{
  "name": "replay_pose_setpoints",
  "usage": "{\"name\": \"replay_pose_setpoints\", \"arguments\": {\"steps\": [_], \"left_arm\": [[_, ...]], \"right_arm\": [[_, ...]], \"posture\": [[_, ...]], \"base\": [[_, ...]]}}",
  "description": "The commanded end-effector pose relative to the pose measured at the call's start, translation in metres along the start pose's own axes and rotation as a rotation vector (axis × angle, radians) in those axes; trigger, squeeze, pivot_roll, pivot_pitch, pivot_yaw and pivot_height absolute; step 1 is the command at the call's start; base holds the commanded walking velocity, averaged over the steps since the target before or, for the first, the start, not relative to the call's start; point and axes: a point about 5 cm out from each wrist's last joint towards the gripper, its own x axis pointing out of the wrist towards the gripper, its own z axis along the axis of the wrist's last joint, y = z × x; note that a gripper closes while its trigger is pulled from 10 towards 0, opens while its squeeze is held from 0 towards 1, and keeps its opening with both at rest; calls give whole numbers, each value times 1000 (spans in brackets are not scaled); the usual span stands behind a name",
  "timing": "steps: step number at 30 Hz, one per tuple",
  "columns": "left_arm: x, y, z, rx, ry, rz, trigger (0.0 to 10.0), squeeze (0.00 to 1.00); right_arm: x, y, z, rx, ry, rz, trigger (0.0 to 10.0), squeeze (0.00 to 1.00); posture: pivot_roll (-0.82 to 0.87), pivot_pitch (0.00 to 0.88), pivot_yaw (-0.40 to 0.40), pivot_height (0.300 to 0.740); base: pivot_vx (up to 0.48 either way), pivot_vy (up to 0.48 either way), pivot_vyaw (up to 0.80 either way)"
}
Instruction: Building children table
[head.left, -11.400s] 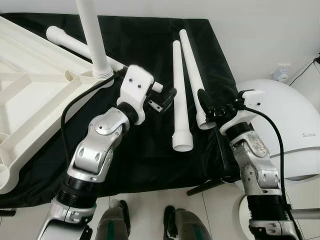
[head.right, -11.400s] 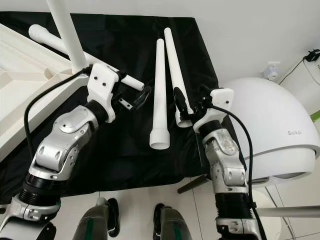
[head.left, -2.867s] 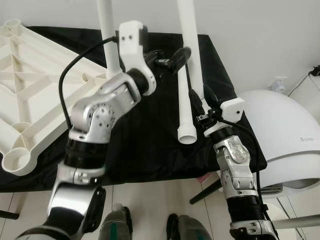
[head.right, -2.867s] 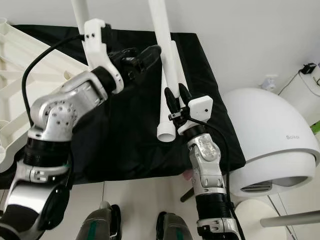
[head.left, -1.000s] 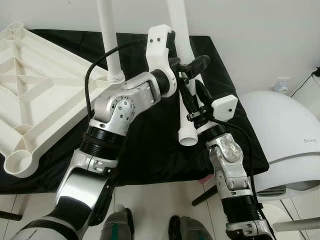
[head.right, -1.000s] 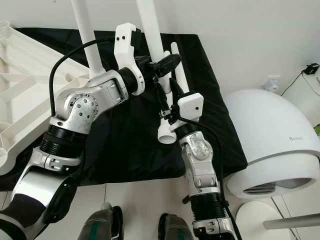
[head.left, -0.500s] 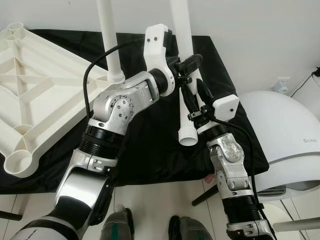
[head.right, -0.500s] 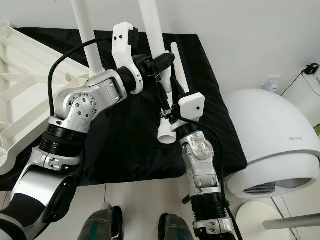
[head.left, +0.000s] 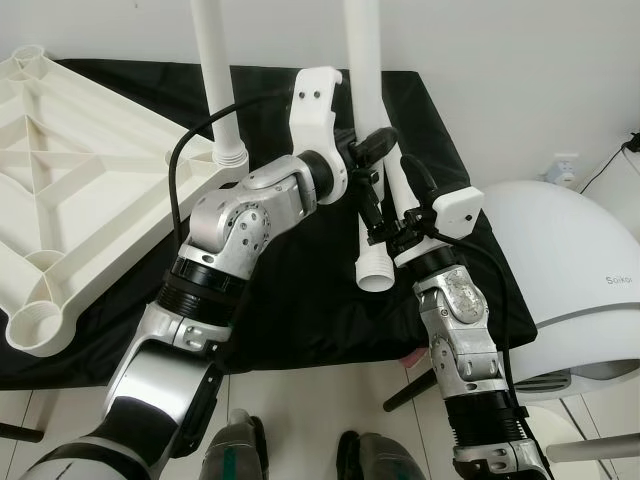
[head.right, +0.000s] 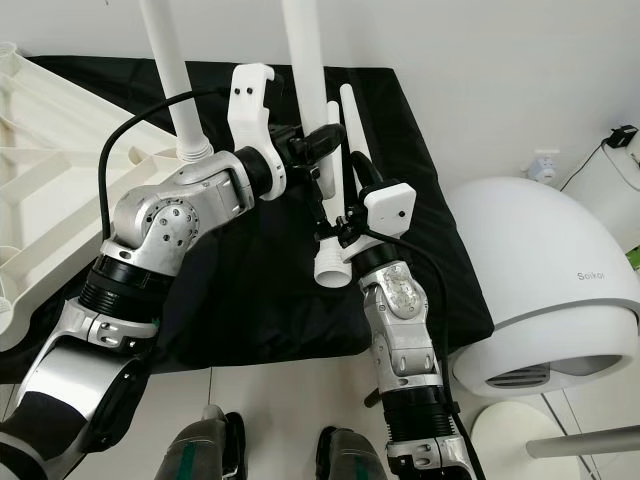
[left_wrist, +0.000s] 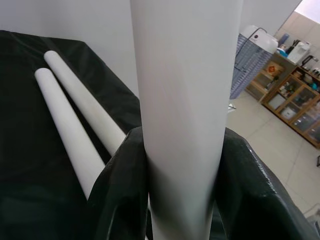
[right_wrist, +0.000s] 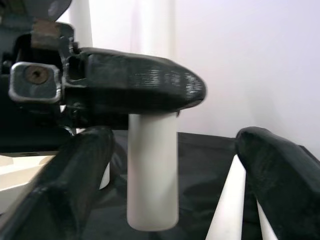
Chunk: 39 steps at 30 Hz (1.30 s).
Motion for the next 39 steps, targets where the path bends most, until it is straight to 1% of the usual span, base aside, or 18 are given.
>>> {"name": "replay_pose_setpoints", "arguments": {"steps": [1, 2, 3, 4, 6, 7, 9, 12, 13, 14, 16, 18, 22, 23, 24, 30, 34, 39], "left_arm": [[-4, -10, -1, 36, -8, -214, 10000, 0], [-6, -7, -2, 40, -5, -205, 10000, 0], [-6, -7, -2, 40, -5, -205, 10000, 0], [-11, 2, -3, 56, 2, -173, 10000, 0], [-11, 2, -3, 56, 2, -173, 10000, 0], [-14, 6, -4, 63, 6, -159, 10000, 0], [-16, 11, -5, 69, 13, -143, 10000, 0], [-21, 17, -4, 79, 21, -125, 10000, 0], [-26, 23, -2, 94, 27, -108, 10000, 0], [-26, 23, -2, 94, 27, -108, 10000, 0], [-37, 34, 3, 127, 36, -84, 10000, 0], [-37, 34, 3, 127, 36, -84, 10000, 0], [-47, 47, 9, 141, 31, -33, 10000, 0], [-47, 47, 9, 141, 31, -33, 10000, 0], [-49, 49, 12, 144, 20, -29, 10000, 0], [-52, 48, 13, 169, 25, -55, 10000, 0], [-57, 42, 6, 225, 67, -95, 10000, 0], [-60, 38, -3, 239, 97, -111, 10000, 0]], "right_arm": [[2, -2, 8, 17, -25, 7, 10000, 906], [4, -3, 11, 34, -34, 11, 10000, 0], [4, -3, 11, 34, -34, 11, 10000, 0], [8, -5, 20, 127, -50, 31, 10000, 0], [8, -5, 20, 127, -50, 31, 10000, 0], [10, -6, 23, 171, -56, 44, 10000, 0], [10, -6, 25, 182, -58, 63, 10000, 0], [11, -7, 27, 175, -50, 94, 10000, 0], [9, -10, 27, 149, -33, 116, 10000, 0], [9, -10, 27, 149, -33, 116, 10000, 0], [5, -20, 26, 121, 2, 146, 10000, 0], [5, -20, 26, 121, 2, 146, 10000, 0], [0, -24, 23, 91, 56, 200, 10000, 0], [0, -24, 23, 91, 56, 200, 10000, 0], [-3, -21, 20, 85, 89, 246, 10000, 0], [-2, -24, 25, 114, 89, 253, 10000, 0], [2, -30, 37, 136, 58, 270, 10000, 0], [9, -35, 47, 158, 22, 277, 10000, 0]], "posture": [[22, 90, -7, 740], [23, 88, -9, 740], [23, 88, -9, 740], [25, 85, -12, 740], [25, 85, -12, 740], [25, 85, -12, 740], [26, 82, -15, 740], [25, 82, -15, 740], [26, 82, -17, 740], [26, 82, -17, 740], [32, 82, -21, 740], [32, 82, -21, 740], [37, 80, -21, 740], [37, 80, -21, 740], [38, 79, -21, 740], [38, 81, -22, 740], [35, 86, -19, 740], [37, 91, -19, 740]], "base": [[0, 0, 0], [0, 0, 0], [0, 0, 0], [0, 0, 0], [0, 0, 0], [0, 0, 0], [0, 0, 0], [0, 0, 0], [0, 0, 0], [0, 0, 0], [0, 0, 0], [0, 0, 0], [0, 0, 0], [0, 0, 0], [0, 0, 0], [0, 0, 0], [0, 0, 0], [0, 0, 0]]}}
